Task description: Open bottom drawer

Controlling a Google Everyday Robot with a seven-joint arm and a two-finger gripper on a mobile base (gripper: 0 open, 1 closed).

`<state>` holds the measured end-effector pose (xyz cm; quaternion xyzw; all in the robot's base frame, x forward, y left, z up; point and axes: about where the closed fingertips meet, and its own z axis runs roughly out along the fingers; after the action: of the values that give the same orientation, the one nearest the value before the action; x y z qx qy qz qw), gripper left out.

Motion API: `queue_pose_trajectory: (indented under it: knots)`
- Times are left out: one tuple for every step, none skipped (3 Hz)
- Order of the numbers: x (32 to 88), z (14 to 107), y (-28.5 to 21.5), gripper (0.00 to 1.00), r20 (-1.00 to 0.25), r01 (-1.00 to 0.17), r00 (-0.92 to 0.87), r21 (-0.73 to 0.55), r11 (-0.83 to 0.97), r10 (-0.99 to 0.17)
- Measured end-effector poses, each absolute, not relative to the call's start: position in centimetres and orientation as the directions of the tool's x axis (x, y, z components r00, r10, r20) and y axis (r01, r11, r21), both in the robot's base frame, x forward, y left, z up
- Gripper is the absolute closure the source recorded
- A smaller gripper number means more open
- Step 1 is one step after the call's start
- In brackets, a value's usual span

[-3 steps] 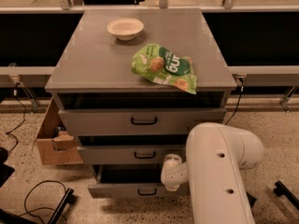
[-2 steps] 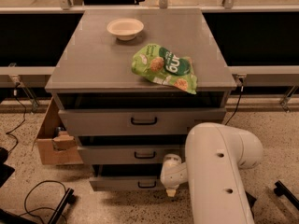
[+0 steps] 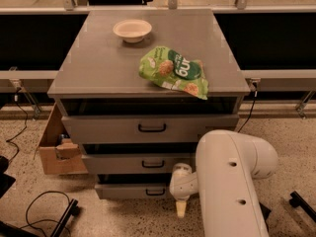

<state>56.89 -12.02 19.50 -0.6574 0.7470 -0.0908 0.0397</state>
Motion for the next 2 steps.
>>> queue_pose_trajectory:
  knots:
    - [56.75,19.36,-12.06,0.18,0.061,-0.975,-0.132,-0.185,0.119,-0.989]
    - [56.61,19.23,-12.11,0.41,0.062,-0.976,-0.132,-0.183,0.119,-0.989]
